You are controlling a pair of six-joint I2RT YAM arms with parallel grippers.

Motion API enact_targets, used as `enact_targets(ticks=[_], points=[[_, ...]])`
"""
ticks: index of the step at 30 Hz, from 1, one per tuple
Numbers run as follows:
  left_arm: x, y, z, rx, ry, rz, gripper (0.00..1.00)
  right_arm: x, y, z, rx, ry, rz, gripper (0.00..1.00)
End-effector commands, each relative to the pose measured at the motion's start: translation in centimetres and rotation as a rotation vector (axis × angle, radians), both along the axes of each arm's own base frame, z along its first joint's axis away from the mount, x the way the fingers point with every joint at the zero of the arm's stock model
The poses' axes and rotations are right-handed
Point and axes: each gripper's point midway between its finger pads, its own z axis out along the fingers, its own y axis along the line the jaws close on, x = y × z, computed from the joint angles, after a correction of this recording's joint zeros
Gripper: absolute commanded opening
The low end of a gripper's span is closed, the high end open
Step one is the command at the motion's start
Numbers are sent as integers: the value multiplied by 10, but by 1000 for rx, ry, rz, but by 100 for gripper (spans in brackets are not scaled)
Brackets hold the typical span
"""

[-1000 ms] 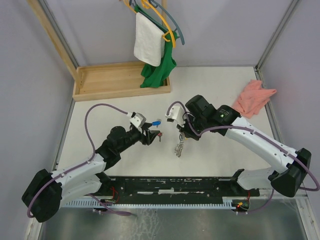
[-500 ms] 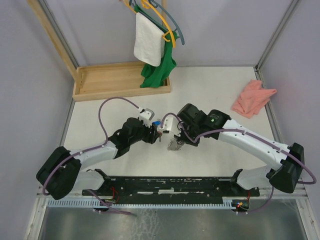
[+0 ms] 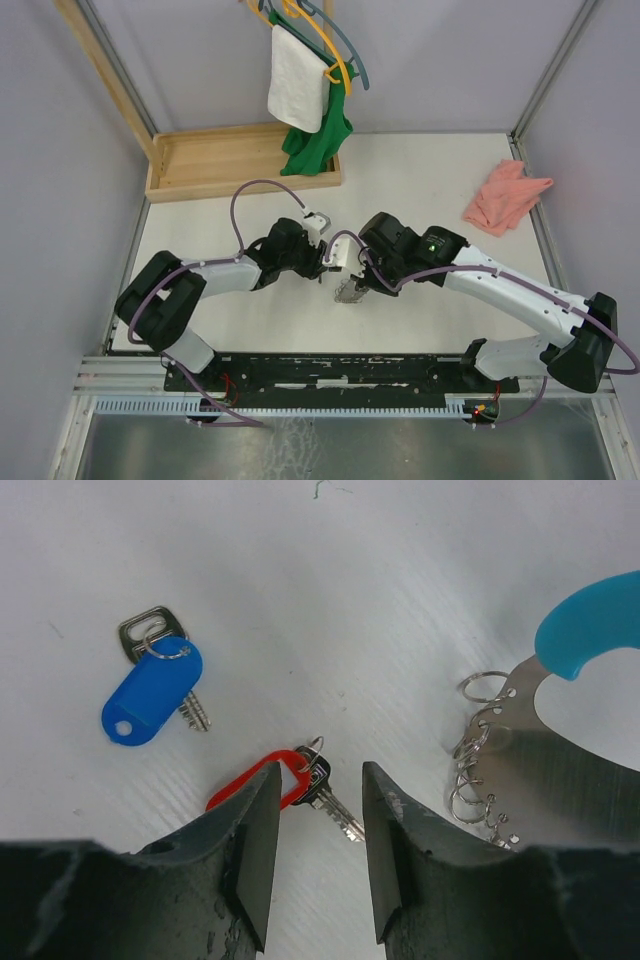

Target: Put the keys on the keyring

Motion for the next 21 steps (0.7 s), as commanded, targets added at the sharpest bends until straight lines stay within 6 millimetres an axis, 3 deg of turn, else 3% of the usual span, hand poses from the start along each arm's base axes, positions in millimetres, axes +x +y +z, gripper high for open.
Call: enact_targets(ticks=[1, 11, 14, 21], points=[[7, -17, 10, -21, -51, -118, 45, 5, 10, 10, 54, -42, 17, 1], [16, -15, -7, 33, -43, -95, 39, 1, 11, 12, 71, -37, 28, 1], [16, -14, -10, 38, -40, -95, 32, 2, 11, 12, 71, -40, 26, 1], [5, -5, -3, 64, 0, -85, 3, 1, 10, 14, 71, -39, 21, 1]])
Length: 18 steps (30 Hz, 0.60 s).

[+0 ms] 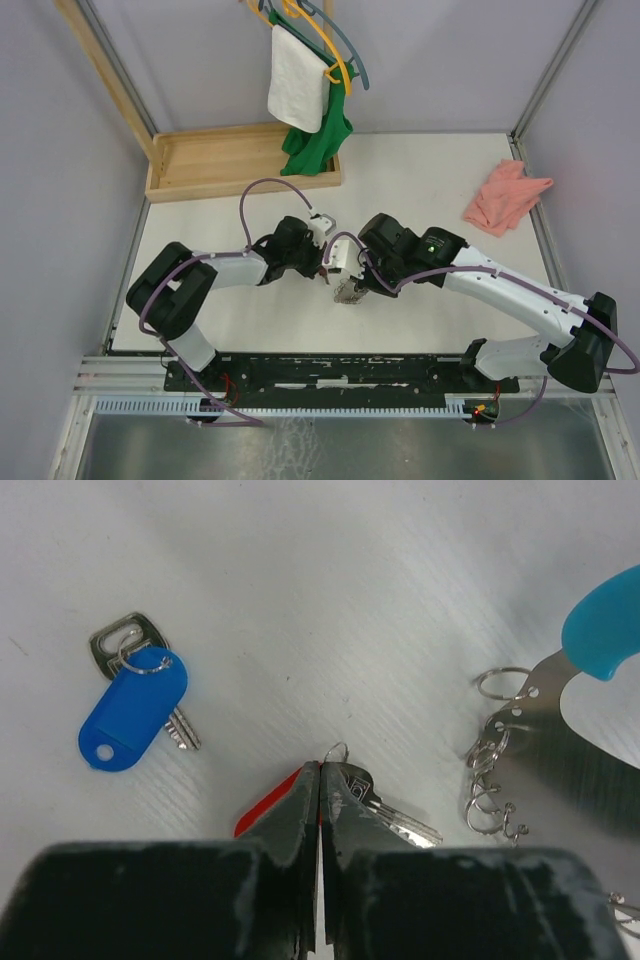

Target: Put the keys on the keyring

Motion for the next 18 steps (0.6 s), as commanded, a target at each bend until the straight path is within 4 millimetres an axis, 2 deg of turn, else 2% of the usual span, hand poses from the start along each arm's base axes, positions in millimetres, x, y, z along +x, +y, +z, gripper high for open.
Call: enact_targets(ticks=[1, 7, 11, 18], points=[[-1, 6, 20, 25, -10, 1, 3, 3, 8, 17, 68, -44, 6, 1], [-34, 31, 40, 49, 118, 105, 3, 0, 8, 20, 81, -50, 6, 1], [-46, 44, 47, 70, 200, 207, 3, -2, 9, 19, 74, -44, 6, 1], [-64, 69, 34, 246, 346, 315, 3, -5, 8, 18, 51, -52, 10, 1]])
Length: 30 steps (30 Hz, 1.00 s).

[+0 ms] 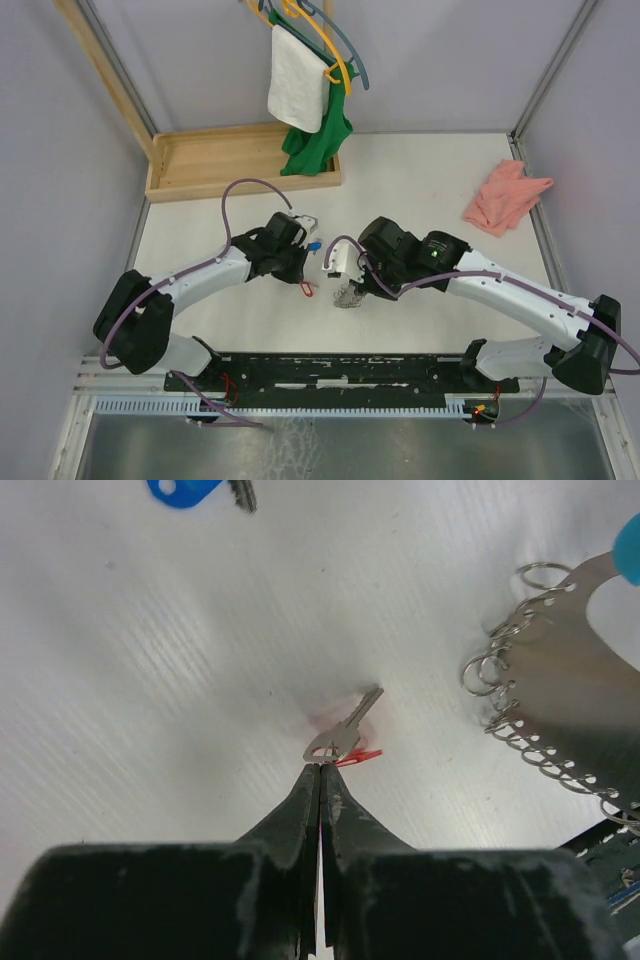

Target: Put the keys on the keyring

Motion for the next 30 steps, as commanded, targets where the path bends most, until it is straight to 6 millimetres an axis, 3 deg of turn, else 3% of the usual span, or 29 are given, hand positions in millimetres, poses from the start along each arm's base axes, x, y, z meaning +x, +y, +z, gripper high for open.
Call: enact_targets(ticks=[1, 5, 11, 17, 23, 27, 30], points=[[-12, 17, -6, 114, 109, 94, 3, 3, 5, 12, 32, -41, -9, 1], [-5, 19, -16, 176, 128, 92, 3, 2, 5, 10, 24, -43, -8, 1], [21, -3, -20, 169, 114, 47, 4, 1, 4, 7, 3, -43, -6, 1], [42, -15, -28, 171, 97, 41, 18, 1, 3, 5, -7, -48, -1, 1], [48, -22, -9, 75, 28, 104, 34, 1, 4, 4, -10, -53, 1, 1], [42, -27, 9, -81, -33, 176, 41, 0, 4, 3, -13, -52, 3, 1], [35, -26, 12, -182, -69, 234, 44, 0, 5, 3, -10, -54, 5, 1]])
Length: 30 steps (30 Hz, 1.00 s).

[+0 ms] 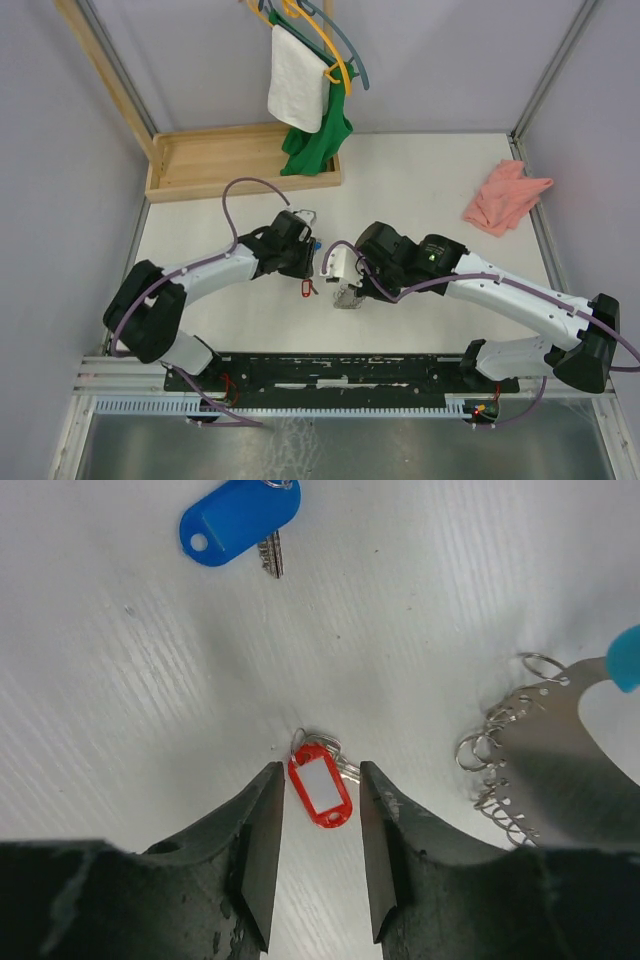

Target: Put the keys on the keyring

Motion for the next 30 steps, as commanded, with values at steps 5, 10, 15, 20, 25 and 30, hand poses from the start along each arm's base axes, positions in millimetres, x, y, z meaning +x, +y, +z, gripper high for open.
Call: enact_targets(ticks=[5, 10, 15, 20, 25, 30], points=[[3, -12, 29, -334, -168, 193, 44, 3, 6, 6, 28, -29, -1, 1], [5, -11, 18, -336, -169, 215, 39, 3, 6, 8, 34, -32, 0, 1], [12, -6, 10, -290, -182, 231, 35, 1, 6, 8, 39, -34, 3, 1], [15, 4, 4, -239, -187, 255, 32, 1, 6, 8, 38, -36, 4, 1], [13, 10, 3, -220, -190, 260, 32, 1, 6, 7, 36, -35, 5, 1], [12, 4, -2, -224, -161, 237, 31, 1, 6, 7, 32, -38, 5, 1]])
